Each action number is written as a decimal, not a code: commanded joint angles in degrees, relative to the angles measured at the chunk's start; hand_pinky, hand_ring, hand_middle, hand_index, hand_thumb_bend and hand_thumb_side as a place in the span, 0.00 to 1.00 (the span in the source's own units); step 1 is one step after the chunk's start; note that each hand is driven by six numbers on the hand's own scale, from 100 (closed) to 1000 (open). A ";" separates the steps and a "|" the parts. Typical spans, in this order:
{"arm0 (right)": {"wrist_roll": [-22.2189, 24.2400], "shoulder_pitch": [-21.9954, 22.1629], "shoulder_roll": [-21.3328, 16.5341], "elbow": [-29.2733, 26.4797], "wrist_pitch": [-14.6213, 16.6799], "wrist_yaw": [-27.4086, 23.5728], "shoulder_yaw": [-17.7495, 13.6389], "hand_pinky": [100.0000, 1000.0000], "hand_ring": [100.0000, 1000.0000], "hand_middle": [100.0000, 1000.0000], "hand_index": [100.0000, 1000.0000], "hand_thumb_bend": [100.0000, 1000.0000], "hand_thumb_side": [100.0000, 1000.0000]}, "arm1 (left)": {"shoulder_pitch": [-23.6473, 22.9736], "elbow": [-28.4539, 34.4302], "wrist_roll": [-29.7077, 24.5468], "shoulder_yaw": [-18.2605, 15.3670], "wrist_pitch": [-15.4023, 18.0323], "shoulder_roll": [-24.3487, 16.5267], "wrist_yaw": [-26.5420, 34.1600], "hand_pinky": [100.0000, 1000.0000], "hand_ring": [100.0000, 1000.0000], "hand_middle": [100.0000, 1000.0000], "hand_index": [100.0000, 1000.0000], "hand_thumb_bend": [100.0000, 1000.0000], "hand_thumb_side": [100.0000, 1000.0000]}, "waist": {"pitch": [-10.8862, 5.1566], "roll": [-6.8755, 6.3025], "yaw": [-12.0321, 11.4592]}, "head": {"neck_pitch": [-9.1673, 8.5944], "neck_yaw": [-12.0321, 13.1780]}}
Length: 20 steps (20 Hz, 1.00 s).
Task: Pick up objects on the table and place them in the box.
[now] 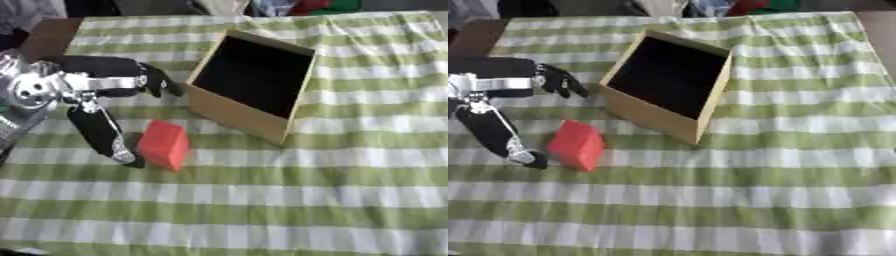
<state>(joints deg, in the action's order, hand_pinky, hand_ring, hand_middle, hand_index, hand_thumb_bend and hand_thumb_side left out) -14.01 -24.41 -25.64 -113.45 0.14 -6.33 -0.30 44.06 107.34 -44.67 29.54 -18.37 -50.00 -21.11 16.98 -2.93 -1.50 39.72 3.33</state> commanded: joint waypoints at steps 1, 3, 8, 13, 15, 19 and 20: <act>0.14 -0.52 -1.07 -1.14 0.05 -0.45 -0.11 0.87 0.69 0.68 0.86 0.00 0.55 | 1.20 -0.59 -0.21 -0.16 0.38 -0.69 -0.90 0.88 0.87 0.88 0.93 0.61 0.00 | -1.12 0.09 -0.01 | 0.14 0.15; 0.15 -0.52 -1.07 -1.14 0.05 -0.46 -0.12 0.87 0.69 0.68 0.86 0.00 0.55 | 1.23 -0.80 -0.14 -0.12 0.58 -0.64 -0.98 0.88 0.87 0.88 0.93 0.61 0.00 | -1.12 0.09 -0.01 | 0.14 0.15; 0.16 -0.44 -0.94 -1.14 -0.04 -0.50 -0.11 0.87 0.69 0.69 0.86 0.00 0.55 | 1.65 -3.15 -0.65 1.75 0.78 0.65 -3.36 0.88 0.87 0.84 0.88 0.62 0.00 | -0.98 0.10 0.04 | 0.02 0.27; 0.21 -0.38 -0.78 -1.14 -0.07 -0.58 -0.09 0.87 0.69 0.69 0.86 0.00 0.55 | 2.06 -4.96 -1.09 2.91 1.22 2.22 -4.90 0.90 0.86 0.76 0.86 0.60 0.00 | -0.97 0.18 0.08 | -0.04 0.52; 0.26 -0.36 -0.78 -1.14 -0.08 -0.59 -0.07 0.87 0.69 0.69 0.86 0.00 0.55 | 2.16 -5.79 -1.05 3.23 1.14 2.93 -5.30 0.90 0.86 0.76 0.86 0.59 0.00 | -0.96 0.22 0.07 | -0.02 0.58; 0.27 -0.36 -0.73 -1.14 -0.06 -0.62 -0.08 0.87 0.69 0.68 0.86 0.00 0.55 | 2.14 -6.77 -0.59 3.64 0.64 3.96 -5.78 0.90 0.85 0.76 0.87 0.59 0.00 | -0.93 0.24 -0.03 | 0.06 0.71; 0.30 -0.37 -0.70 -1.14 -0.06 -0.64 -0.06 0.87 0.69 0.68 0.86 0.00 0.55 | 2.11 -7.04 -0.33 3.67 0.50 4.16 -6.02 0.90 0.86 0.76 0.87 0.58 0.00 | -0.92 0.25 -0.06 | 0.06 0.74</act>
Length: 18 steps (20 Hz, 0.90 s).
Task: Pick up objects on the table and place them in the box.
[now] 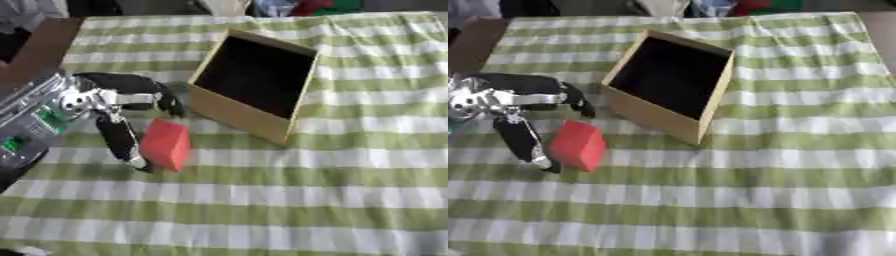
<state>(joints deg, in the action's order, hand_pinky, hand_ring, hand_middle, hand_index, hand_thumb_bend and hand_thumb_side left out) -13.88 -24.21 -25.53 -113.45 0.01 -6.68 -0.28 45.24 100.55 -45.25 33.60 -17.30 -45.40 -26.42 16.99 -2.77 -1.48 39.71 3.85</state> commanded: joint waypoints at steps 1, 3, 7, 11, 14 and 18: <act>0.20 -0.57 -0.77 -1.14 0.08 -0.31 -0.06 0.87 0.69 0.68 0.86 0.00 0.55 | 0.87 -0.62 0.54 -0.36 -0.72 -0.20 -1.08 0.90 0.86 0.76 0.87 0.58 0.00 | -0.90 0.11 -0.10 | 0.02 0.26; 0.28 -0.58 -0.75 -1.14 0.10 -0.33 -0.02 0.87 0.69 0.68 0.86 0.00 0.55 | 0.77 -1.46 1.08 -0.17 -0.81 0.23 -1.95 0.89 0.86 0.76 0.87 0.57 0.00 | -0.85 0.17 -0.12 | -0.04 0.36; 0.45 -0.58 -0.74 -1.14 0.07 -0.37 0.02 0.87 0.69 0.68 0.86 0.00 0.55 | 0.61 -3.03 1.97 0.11 -0.39 0.87 -3.10 0.89 0.86 0.76 0.87 0.56 0.00 | -0.78 0.25 -0.12 | -0.06 0.44; 0.50 -0.58 -0.67 -1.14 0.04 -0.40 0.03 0.87 0.69 0.68 0.86 0.00 0.56 | 0.52 -4.19 2.66 0.20 0.04 1.45 -3.98 0.88 0.86 0.74 0.86 0.55 0.00 | -0.60 0.35 -0.20 | -0.16 0.55; 0.51 -0.59 -0.58 -1.14 0.04 -0.41 0.00 0.87 0.69 0.68 0.87 0.00 0.56 | 0.49 -4.88 2.88 0.30 0.35 1.82 -4.31 0.88 0.85 0.71 0.84 0.53 0.00 | -0.55 0.40 -0.13 | -0.26 0.62; 0.37 -0.47 -0.54 -1.14 -0.05 -0.42 -0.06 0.87 0.70 0.69 0.87 0.00 0.56 | 0.45 -5.23 3.21 0.26 0.20 2.17 -4.28 0.86 0.80 0.58 0.78 0.45 0.00 | -0.55 0.44 -0.03 | -0.26 0.55</act>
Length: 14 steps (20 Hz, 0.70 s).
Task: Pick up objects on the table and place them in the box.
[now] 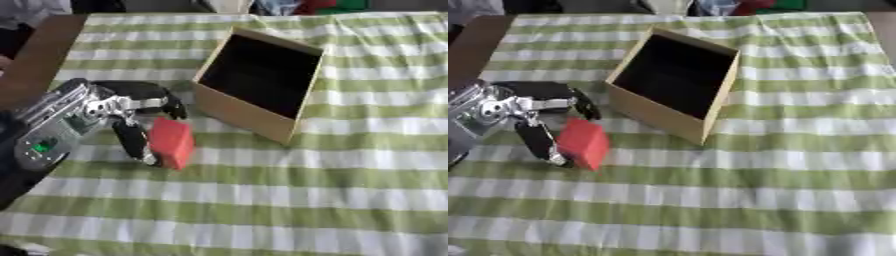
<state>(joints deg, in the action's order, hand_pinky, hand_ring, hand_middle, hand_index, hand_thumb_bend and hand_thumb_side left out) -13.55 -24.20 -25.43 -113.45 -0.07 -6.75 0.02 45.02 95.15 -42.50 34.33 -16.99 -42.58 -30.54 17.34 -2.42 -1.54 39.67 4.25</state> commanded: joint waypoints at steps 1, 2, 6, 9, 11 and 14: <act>0.02 -0.43 -0.67 -1.14 0.00 -0.36 -0.37 0.87 0.70 0.69 0.87 0.00 0.56 | 0.71 0.30 0.62 -0.52 -0.20 -0.63 -0.02 0.86 0.79 0.56 0.76 0.44 0.00 | -0.93 0.08 0.01 | -0.18 0.14; 0.00 -0.40 -0.68 -1.14 -0.01 -0.35 -0.37 0.87 0.70 0.69 0.87 0.00 0.56 | 0.73 0.45 0.78 -0.54 -0.33 -0.65 0.14 0.85 0.77 0.51 0.72 0.43 0.00 | -0.94 0.08 0.00 | -0.19 0.13; -0.10 -0.30 -0.59 -1.14 -0.20 -0.32 -0.42 0.87 0.70 0.69 0.87 0.00 0.56 | 0.86 1.13 1.34 -0.53 -0.96 -0.70 1.03 0.83 0.71 0.46 0.55 0.40 0.00 | -0.99 0.10 -0.02 | -0.30 0.16; -0.15 -0.24 -0.59 -1.14 -0.26 -0.28 -0.46 0.87 0.70 0.68 0.87 0.00 0.56 | 0.88 1.51 1.60 -0.53 -1.33 -0.89 1.35 0.82 0.68 0.44 0.49 0.35 0.00 | -1.01 0.15 -0.03 | -0.33 0.06; -0.16 -0.13 -0.58 -1.14 -0.32 -0.26 -0.47 0.88 0.70 0.68 0.87 0.00 0.57 | 0.82 1.95 1.93 -0.66 -1.45 -1.18 1.41 0.81 0.67 0.43 0.47 0.29 0.00 | -1.05 0.13 -0.10 | -0.29 0.02; -0.15 -0.05 -0.50 -1.14 -0.41 -0.30 -0.45 0.88 0.70 0.68 0.87 0.00 0.57 | 0.77 2.60 2.62 -1.03 -1.38 -1.89 1.34 0.80 0.66 0.42 0.44 0.25 0.00 | -1.14 0.07 -0.19 | -0.31 0.00</act>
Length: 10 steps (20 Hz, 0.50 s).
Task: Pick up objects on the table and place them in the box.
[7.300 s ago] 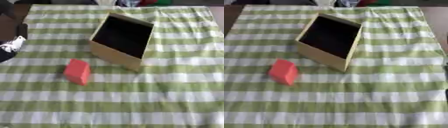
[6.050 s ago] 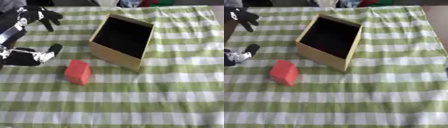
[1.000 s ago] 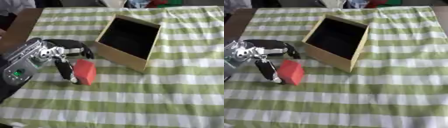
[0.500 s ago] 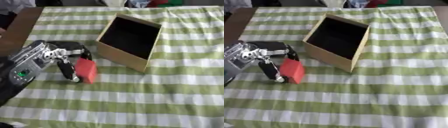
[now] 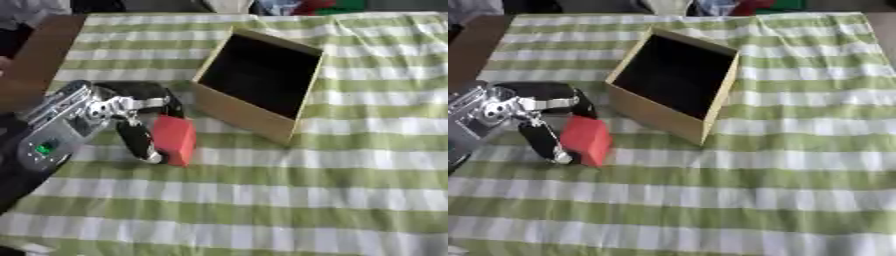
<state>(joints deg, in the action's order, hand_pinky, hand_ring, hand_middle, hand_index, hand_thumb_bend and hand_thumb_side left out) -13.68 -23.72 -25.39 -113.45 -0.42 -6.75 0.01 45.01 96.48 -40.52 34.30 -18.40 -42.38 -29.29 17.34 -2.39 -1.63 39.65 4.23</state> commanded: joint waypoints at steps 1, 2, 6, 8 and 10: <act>-0.01 -0.55 -0.54 -1.14 -0.05 -0.29 -0.44 0.88 0.70 0.68 0.87 0.00 0.57 | 0.84 1.53 0.83 -1.11 0.16 -2.37 0.08 0.78 0.66 0.42 0.43 0.23 0.00 | -1.18 0.04 -0.10 | -0.28 -0.02; -0.01 -0.56 -0.55 -1.14 -0.04 -0.27 -0.45 0.88 0.70 0.68 0.87 0.00 0.57 | 0.87 1.79 0.97 -1.20 0.35 -2.70 0.08 0.78 0.65 0.41 0.42 0.24 0.00 | -1.22 0.04 -0.10 | -0.26 -0.05; -0.08 -0.58 -0.58 -1.14 0.03 -0.19 -0.54 0.88 0.70 0.68 0.87 0.00 0.57 | 1.70 3.08 1.06 -1.69 1.53 -4.05 0.38 0.75 0.65 0.41 0.42 0.27 0.00 | -1.38 0.07 -0.17 | -0.38 -0.05; -0.13 -0.59 -0.58 -1.14 0.06 -0.17 -0.59 0.88 0.70 0.68 0.87 0.00 0.57 | 2.21 3.92 1.21 -2.08 1.94 -4.62 0.72 0.74 0.65 0.41 0.42 0.25 0.00 | -1.41 0.11 -0.21 | -0.44 -0.12; -0.17 -0.62 -0.58 -1.14 0.10 -0.14 -0.63 0.88 0.70 0.68 0.87 0.00 0.57 | 2.46 4.81 1.54 -2.52 2.10 -4.91 1.16 0.74 0.64 0.40 0.42 0.22 0.00 | -1.42 0.07 -0.26 | -0.46 -0.08</act>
<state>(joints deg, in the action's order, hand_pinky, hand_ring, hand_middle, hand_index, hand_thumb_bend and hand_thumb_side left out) -13.69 -23.69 -25.38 -113.45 -0.45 -6.75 -0.02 46.45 100.05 -39.21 33.06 -16.61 -45.21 -28.46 17.24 -2.38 -1.83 39.63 4.16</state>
